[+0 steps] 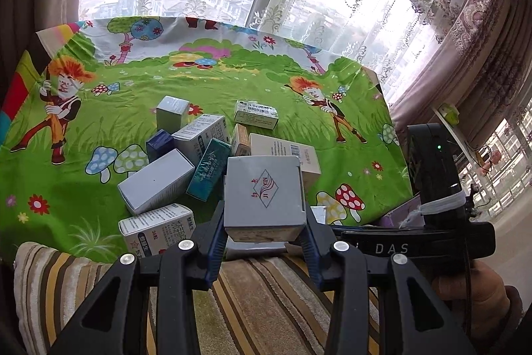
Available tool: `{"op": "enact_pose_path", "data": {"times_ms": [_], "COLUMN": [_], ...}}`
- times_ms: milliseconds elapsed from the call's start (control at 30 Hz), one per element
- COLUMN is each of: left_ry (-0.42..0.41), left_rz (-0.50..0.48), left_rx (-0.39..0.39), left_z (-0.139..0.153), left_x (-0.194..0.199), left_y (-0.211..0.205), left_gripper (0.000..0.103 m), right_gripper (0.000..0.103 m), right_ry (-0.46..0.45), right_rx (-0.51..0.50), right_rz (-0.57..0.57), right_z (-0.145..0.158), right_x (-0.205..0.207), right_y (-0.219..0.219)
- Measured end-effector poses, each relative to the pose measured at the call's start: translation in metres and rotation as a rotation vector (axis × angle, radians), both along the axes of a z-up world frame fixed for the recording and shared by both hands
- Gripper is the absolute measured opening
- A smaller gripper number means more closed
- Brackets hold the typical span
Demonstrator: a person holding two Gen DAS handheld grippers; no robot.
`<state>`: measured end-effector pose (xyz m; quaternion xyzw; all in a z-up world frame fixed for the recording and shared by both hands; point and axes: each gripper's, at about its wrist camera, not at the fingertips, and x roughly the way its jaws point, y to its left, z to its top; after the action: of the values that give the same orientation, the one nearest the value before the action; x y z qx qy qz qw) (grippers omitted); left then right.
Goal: Organize rigid objects
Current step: 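Carry both white boxes to the purple-rimmed box and lower them inside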
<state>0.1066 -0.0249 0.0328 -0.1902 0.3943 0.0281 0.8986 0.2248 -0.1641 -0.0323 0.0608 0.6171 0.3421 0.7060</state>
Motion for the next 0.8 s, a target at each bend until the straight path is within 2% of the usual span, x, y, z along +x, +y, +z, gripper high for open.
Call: {"op": "enact_pose_path", "data": {"times_ms": [33,67,233,433,600,800], "left_ry": [0.0,0.0,0.007,0.021,0.043,0.075], "left_rz": [0.0,-0.001,-0.013,-0.066,-0.149,-0.275], "left_rx": [0.001,0.003,0.011,0.006,0.0,-0.005], "left_z": [0.0,0.001,0.002,0.003,0.004,0.005], "left_x": [0.0,0.0,0.001,0.007,0.018,0.036], "left_y": [-0.001,-0.002,-0.01,-0.032,-0.066,-0.121], "left_gripper": [0.042,0.042,0.042,0.042,0.042,0.042], "right_gripper": [0.047,0.039,0.039,0.039,0.039,0.039], "right_ry": [0.008,0.016,-0.027,-0.139,-0.197,-0.279], "right_rx": [-0.007,-0.006,0.061,0.098,0.139,0.107], "right_rz": [0.002,0.004,-0.019,-0.089,-0.198,-0.332], "right_z": [-0.002,-0.004,0.01,0.039,0.054,0.06], "right_x": [0.0,0.0,-0.006,-0.017,-0.019,-0.019], "right_y": [0.001,0.001,-0.017,-0.066,-0.122,-0.184]}}
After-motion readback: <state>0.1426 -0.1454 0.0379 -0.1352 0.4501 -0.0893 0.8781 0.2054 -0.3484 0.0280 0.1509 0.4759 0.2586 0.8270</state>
